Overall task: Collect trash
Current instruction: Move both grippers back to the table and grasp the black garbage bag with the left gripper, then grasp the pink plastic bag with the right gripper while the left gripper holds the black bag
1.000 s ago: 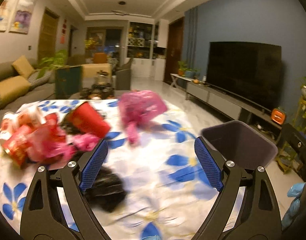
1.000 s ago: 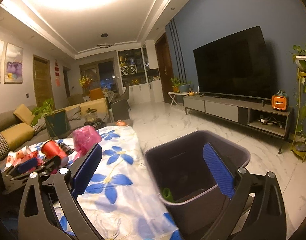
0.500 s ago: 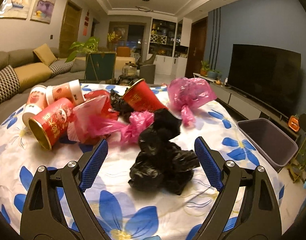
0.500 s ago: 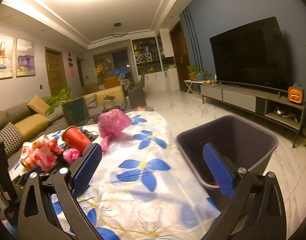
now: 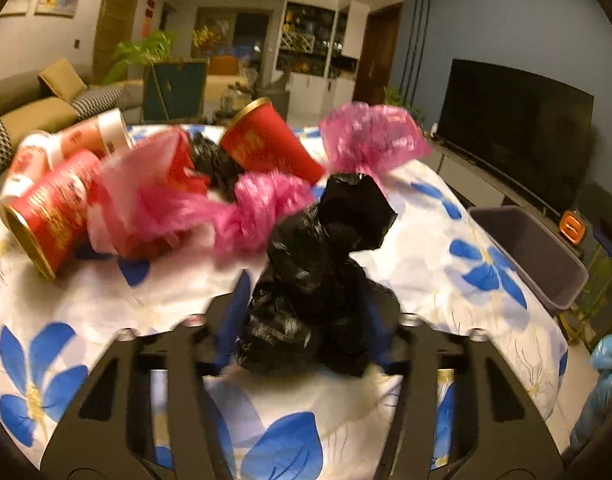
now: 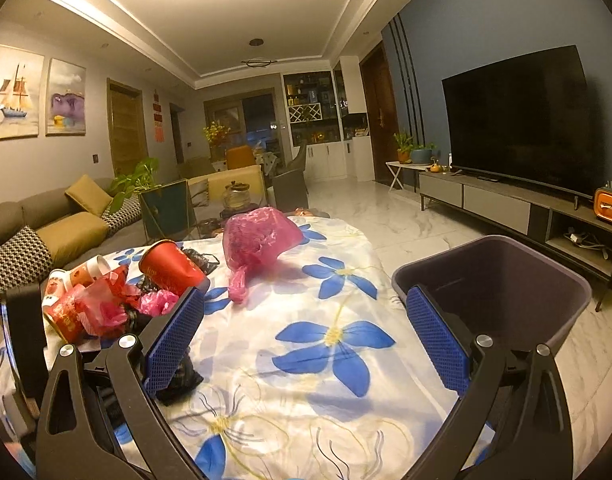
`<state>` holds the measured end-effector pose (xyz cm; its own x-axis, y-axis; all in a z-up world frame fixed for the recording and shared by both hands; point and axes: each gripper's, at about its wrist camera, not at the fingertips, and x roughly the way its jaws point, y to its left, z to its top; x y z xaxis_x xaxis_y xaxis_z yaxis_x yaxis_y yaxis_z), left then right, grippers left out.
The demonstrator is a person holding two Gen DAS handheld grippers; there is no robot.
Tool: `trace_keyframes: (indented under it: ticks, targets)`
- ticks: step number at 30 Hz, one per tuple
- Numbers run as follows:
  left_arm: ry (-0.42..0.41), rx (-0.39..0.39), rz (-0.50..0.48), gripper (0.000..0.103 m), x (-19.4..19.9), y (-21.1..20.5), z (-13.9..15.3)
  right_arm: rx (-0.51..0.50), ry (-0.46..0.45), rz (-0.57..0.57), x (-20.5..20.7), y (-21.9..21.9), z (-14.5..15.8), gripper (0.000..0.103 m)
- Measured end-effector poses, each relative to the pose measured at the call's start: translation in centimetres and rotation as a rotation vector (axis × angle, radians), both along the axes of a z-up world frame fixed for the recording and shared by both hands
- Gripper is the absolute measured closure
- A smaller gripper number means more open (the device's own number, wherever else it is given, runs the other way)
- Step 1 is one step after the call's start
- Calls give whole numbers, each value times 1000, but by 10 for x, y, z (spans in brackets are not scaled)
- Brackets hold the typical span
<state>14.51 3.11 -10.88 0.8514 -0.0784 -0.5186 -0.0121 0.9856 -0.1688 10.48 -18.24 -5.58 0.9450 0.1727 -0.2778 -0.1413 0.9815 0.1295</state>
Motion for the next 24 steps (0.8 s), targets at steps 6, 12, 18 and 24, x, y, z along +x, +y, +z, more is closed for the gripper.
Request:
trace_keyframes:
  ticks: [6, 12, 18, 24]
  targets:
    - [5, -24, -26, 90, -2, 2, -4, -9, 3, 20, 25, 15, 2, 6]
    - [-41, -28, -12, 92, -15, 11, 12, -27, 17, 28, 59, 31, -1, 9]
    - [-95, -33, 62, 92, -23, 31, 35, -48, 102, 62, 105, 57, -16, 24]
    - [-120, -26, 97, 92, -26, 44, 43, -14, 235, 101, 146, 72, -29, 39]
